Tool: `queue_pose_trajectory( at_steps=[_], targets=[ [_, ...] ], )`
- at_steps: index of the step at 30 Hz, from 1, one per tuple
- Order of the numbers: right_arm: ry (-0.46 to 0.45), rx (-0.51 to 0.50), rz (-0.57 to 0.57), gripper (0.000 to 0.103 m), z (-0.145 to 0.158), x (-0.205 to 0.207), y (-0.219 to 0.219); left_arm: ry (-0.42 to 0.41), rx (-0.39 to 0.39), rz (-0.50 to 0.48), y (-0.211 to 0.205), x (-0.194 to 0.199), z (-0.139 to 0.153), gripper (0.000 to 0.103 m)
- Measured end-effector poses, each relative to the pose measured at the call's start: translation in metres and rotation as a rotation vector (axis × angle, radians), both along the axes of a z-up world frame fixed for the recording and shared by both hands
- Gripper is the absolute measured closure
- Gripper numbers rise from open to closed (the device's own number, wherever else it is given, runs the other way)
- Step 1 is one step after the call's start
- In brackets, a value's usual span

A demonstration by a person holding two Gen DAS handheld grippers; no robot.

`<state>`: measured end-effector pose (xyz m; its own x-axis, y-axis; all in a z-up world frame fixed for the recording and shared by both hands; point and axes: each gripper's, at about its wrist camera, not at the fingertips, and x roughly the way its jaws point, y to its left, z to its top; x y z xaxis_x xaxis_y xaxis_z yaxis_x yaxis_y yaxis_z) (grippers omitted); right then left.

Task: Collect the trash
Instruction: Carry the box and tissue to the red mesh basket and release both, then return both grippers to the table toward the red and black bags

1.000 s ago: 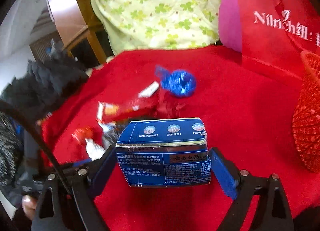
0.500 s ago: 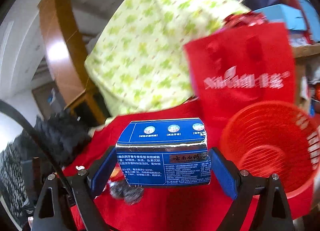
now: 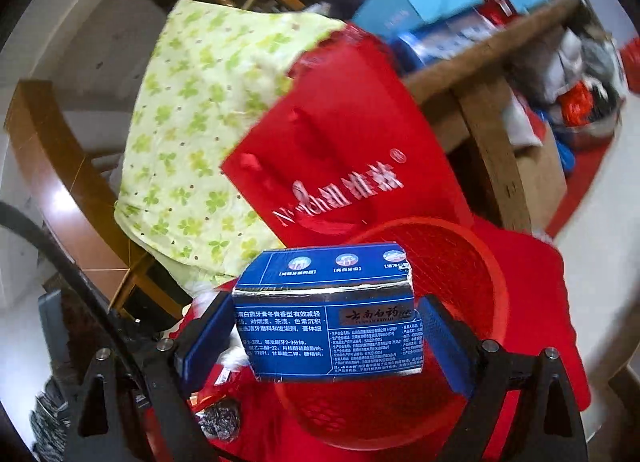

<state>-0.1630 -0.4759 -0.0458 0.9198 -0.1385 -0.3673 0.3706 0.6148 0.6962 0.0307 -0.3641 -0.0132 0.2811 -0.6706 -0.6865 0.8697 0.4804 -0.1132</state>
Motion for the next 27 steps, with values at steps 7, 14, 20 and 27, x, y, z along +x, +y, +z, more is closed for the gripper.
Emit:
queue_pose_trajectory(
  at_steps=[7,14,20,27],
  targets=[
    [-0.042,0.076,0.006,0.009,-0.017,-0.003,-0.012,0.003,0.034,0.047,0.014,0.003,-0.019,0.032],
    [-0.027,-0.072,-0.031,0.005,0.009,0.006,0.014,0.032,-0.009,0.169,0.116,0.013,-0.021,0.030],
    [-0.071,-0.116,0.058,0.005,0.029,0.024,0.054,-0.008,0.007,0.361,0.238,0.014,-0.039,0.029],
    [-0.053,-0.208,0.327,0.005,0.038,0.087,0.142,-0.004,0.066,0.701,0.393,0.026,-0.071,0.029]
  ],
)
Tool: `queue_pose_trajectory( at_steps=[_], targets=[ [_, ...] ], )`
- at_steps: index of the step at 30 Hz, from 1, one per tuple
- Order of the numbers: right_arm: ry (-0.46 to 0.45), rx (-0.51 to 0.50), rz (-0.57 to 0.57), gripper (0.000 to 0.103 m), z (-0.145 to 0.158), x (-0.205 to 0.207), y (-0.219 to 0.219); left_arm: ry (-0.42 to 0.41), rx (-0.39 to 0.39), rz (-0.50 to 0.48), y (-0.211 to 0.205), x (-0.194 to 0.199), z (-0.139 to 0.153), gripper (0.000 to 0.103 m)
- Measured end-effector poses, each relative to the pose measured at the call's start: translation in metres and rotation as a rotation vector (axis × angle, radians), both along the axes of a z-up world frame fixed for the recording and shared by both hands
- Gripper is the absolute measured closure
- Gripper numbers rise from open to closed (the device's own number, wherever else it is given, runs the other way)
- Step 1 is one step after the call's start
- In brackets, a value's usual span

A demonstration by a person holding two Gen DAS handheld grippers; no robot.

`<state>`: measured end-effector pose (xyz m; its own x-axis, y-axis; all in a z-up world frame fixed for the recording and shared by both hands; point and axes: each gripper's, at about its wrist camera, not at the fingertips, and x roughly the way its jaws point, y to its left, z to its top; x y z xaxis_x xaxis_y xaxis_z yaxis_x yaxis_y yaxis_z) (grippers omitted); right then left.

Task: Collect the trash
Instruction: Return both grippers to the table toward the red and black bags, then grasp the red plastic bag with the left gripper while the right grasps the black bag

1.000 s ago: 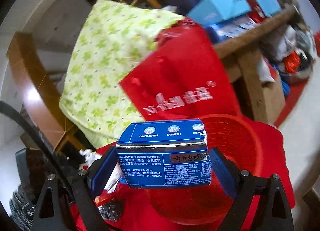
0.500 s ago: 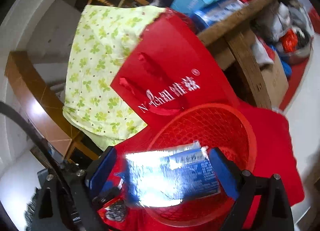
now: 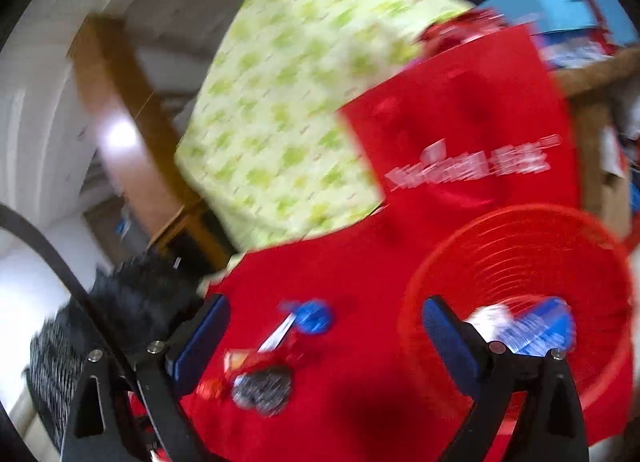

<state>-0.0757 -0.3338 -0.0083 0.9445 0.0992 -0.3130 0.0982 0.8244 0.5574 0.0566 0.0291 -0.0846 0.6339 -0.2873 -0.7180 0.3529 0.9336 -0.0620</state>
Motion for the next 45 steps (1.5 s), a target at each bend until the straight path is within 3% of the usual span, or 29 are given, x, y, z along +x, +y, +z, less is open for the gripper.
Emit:
queue_pose_trajectory(
  at_steps=[4,8,16,19,23,28,29,30,31,32,36,42,45],
  targets=[
    [0.067,0.025,0.127,0.005,-0.019,0.039,0.045,0.011,-0.021,0.154,0.061,0.012,-0.006,0.029],
    [0.194,0.047,0.224,0.005,-0.052,0.078,0.081,0.019,-0.062,0.210,0.095,0.024,-0.016,0.028],
    [0.332,0.062,0.337,0.007,-0.105,0.139,0.133,0.108,-0.256,0.210,0.093,0.061,-0.017,0.028],
    [0.369,0.027,0.358,0.017,-0.119,0.166,0.147,0.141,-0.306,0.223,0.081,0.087,-0.019,0.028],
    [0.398,-0.012,0.335,0.020,-0.138,0.199,0.156,0.222,-0.358,0.250,0.069,0.122,-0.035,0.028],
    [0.429,0.029,0.364,0.021,-0.155,0.231,0.164,0.287,-0.374,0.290,0.058,0.146,-0.056,0.030],
    [0.434,0.036,0.374,0.028,-0.157,0.233,0.166,0.301,-0.386,0.286,0.055,0.148,-0.060,0.030],
    [0.446,0.050,0.390,0.045,-0.161,0.236,0.168,0.312,-0.395,0.282,0.051,0.149,-0.065,0.033],
    [0.469,0.072,0.406,0.053,-0.167,0.238,0.171,0.321,-0.397,0.278,0.049,0.151,-0.067,0.045],
    [0.479,0.082,0.410,0.067,-0.170,0.237,0.172,0.341,-0.398,0.266,0.046,0.152,-0.072,0.051],
    [0.416,0.023,0.405,0.084,-0.161,0.215,0.174,0.335,-0.398,0.257,0.044,0.148,-0.075,0.054],
    [0.333,-0.048,0.380,0.087,-0.134,0.169,0.160,0.293,-0.385,0.247,0.046,0.127,-0.066,0.058],
    [0.344,0.019,0.376,0.086,-0.129,0.155,0.147,0.266,-0.359,0.212,0.043,0.104,-0.059,0.058]
  ],
)
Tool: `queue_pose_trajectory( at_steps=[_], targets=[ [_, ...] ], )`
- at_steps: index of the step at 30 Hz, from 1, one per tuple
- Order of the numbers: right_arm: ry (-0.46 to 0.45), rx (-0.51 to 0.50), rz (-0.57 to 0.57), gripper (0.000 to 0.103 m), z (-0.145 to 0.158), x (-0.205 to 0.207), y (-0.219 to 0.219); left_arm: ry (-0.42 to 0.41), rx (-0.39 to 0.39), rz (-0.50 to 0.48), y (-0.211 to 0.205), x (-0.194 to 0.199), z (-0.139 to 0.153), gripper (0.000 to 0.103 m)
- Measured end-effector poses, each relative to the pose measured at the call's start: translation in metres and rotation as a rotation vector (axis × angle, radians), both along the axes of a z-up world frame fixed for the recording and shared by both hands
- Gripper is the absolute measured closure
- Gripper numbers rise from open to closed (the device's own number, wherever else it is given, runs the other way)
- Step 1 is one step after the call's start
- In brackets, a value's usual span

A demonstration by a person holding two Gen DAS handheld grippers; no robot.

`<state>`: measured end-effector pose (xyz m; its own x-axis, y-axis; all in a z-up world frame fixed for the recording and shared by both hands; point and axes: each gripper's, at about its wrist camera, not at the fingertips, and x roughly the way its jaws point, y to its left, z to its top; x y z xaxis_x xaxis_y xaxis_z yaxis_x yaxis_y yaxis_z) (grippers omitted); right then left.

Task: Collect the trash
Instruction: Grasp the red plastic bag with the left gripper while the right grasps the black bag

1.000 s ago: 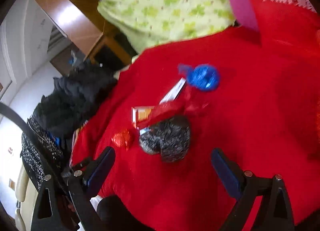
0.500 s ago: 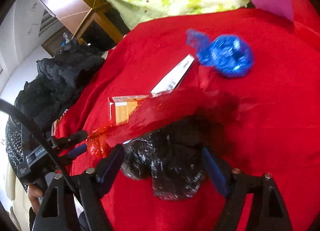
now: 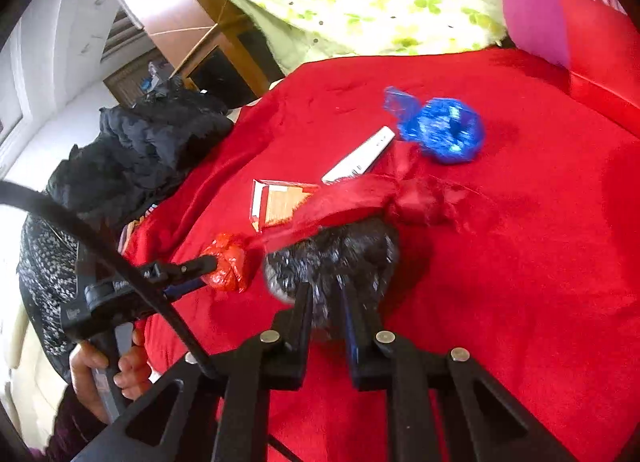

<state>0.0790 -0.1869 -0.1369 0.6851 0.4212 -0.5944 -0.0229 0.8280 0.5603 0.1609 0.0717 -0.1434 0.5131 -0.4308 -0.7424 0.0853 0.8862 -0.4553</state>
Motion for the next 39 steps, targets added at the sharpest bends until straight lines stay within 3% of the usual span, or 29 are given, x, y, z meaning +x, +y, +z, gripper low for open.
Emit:
queue_pose_trajectory(
  at_steps=[1,2,4,5,6,12,22,23,24,27,31,33,39],
  targets=[
    [0.007,0.028,0.001,0.085,0.000,-0.003,-0.005,-0.014,0.010,-0.008,0.000,-0.008,0.002,0.058],
    [0.017,0.052,0.001,0.078,0.000,-0.004,-0.006,-0.027,0.018,-0.015,0.000,-0.014,0.004,0.058],
    [0.048,0.080,-0.023,0.033,-0.001,-0.004,-0.011,-0.060,0.027,-0.036,-0.001,-0.029,0.006,0.058],
    [0.033,0.108,-0.032,0.018,-0.001,-0.005,-0.011,-0.071,0.032,-0.042,-0.001,-0.034,0.007,0.058],
    [0.022,0.121,-0.029,0.018,0.000,-0.004,-0.009,-0.084,0.043,-0.049,-0.002,-0.039,0.007,0.058],
    [0.076,0.049,0.014,0.017,0.001,0.031,0.042,-0.132,0.083,-0.072,-0.001,-0.051,0.012,0.058],
    [0.271,0.094,-0.174,0.019,-0.036,0.096,0.080,-0.220,0.107,-0.117,0.002,-0.077,0.030,0.057],
    [0.276,0.088,-0.176,0.026,-0.039,0.097,0.082,-0.226,0.113,-0.123,0.001,-0.079,0.031,0.057],
    [0.282,0.066,-0.173,0.043,-0.041,0.097,0.084,-0.233,0.117,-0.128,0.001,-0.081,0.031,0.057],
    [0.260,0.051,-0.155,0.058,-0.044,0.088,0.084,-0.240,0.124,-0.134,0.003,-0.083,0.033,0.057],
    [0.222,0.026,-0.120,0.067,-0.038,0.067,0.075,-0.230,0.127,-0.127,0.002,-0.084,0.032,0.057],
    [0.208,0.024,-0.099,0.079,-0.035,0.053,0.071,-0.228,0.130,-0.128,0.000,-0.086,0.034,0.056],
    [0.191,-0.015,-0.107,0.082,-0.028,0.001,0.031,-0.227,0.135,-0.140,-0.011,-0.088,0.040,0.056]
  ],
)
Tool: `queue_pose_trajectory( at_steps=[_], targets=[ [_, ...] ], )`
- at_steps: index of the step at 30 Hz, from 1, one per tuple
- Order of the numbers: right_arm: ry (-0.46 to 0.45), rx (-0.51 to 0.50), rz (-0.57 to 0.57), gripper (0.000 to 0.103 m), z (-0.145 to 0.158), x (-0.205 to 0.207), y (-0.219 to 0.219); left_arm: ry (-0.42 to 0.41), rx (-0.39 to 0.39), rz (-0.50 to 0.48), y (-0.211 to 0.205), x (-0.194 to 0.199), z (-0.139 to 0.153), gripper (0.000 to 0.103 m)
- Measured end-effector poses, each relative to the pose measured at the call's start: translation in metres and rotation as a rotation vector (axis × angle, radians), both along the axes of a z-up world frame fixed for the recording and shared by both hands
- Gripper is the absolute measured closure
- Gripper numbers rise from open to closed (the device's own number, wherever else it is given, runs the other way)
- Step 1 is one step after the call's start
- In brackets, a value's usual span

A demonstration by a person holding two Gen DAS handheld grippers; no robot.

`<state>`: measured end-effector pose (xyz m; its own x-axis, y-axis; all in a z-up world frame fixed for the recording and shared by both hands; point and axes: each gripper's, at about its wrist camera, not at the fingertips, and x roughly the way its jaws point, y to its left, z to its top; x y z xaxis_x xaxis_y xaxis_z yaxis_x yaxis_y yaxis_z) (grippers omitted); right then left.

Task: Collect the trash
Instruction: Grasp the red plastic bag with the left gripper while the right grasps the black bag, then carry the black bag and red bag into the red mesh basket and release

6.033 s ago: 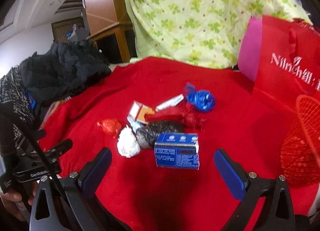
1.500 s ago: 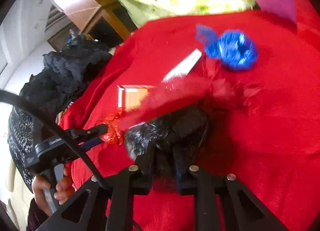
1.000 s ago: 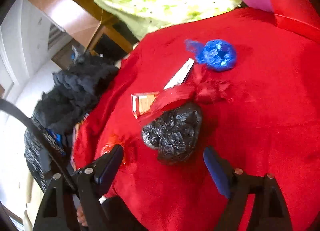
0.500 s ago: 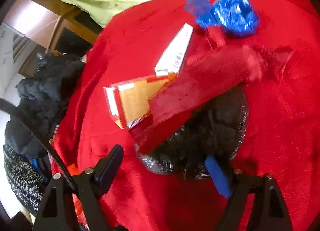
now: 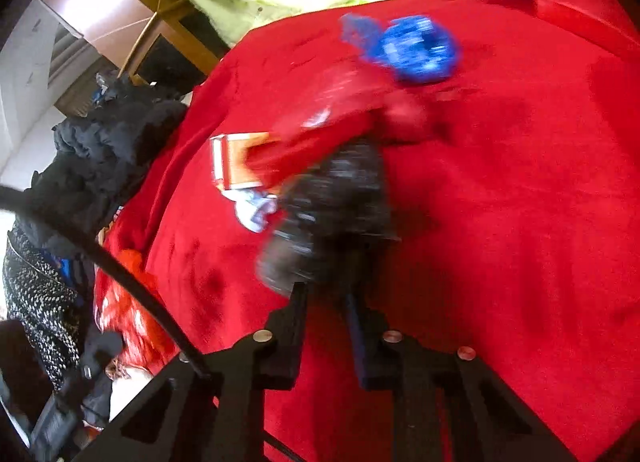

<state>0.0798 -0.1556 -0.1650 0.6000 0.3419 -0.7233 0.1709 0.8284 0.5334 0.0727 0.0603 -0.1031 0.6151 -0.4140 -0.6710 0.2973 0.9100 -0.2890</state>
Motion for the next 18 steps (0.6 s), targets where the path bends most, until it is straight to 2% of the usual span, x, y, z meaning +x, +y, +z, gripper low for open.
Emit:
queue_pose_trajectory(
  at_steps=[3,5,7,8,11,13,18],
  targets=[
    [0.008,-0.019,-0.046,0.082,-0.002,-0.026,-0.033,-0.013,0.012,-0.016,-0.008,-0.004,0.003,0.056],
    [0.022,0.046,-0.056,0.082,-0.004,-0.041,-0.052,-0.019,0.015,-0.020,-0.012,-0.006,0.002,0.056],
    [-0.007,0.108,-0.068,0.081,0.001,-0.051,-0.065,-0.011,0.014,-0.021,-0.014,-0.003,0.000,0.056],
    [-0.017,0.128,-0.066,0.074,0.004,-0.052,-0.069,-0.004,0.011,-0.019,-0.015,-0.002,-0.001,0.056],
    [-0.066,0.167,-0.068,0.019,0.018,-0.044,-0.060,-0.002,0.002,-0.014,-0.013,-0.002,-0.001,0.056],
    [-0.092,0.154,-0.041,0.019,0.026,-0.030,-0.045,-0.020,0.017,-0.008,-0.010,-0.007,0.000,0.056],
    [-0.042,0.118,-0.013,0.021,0.024,0.013,-0.008,-0.037,0.029,0.014,0.004,-0.009,0.002,0.056]
  ],
)
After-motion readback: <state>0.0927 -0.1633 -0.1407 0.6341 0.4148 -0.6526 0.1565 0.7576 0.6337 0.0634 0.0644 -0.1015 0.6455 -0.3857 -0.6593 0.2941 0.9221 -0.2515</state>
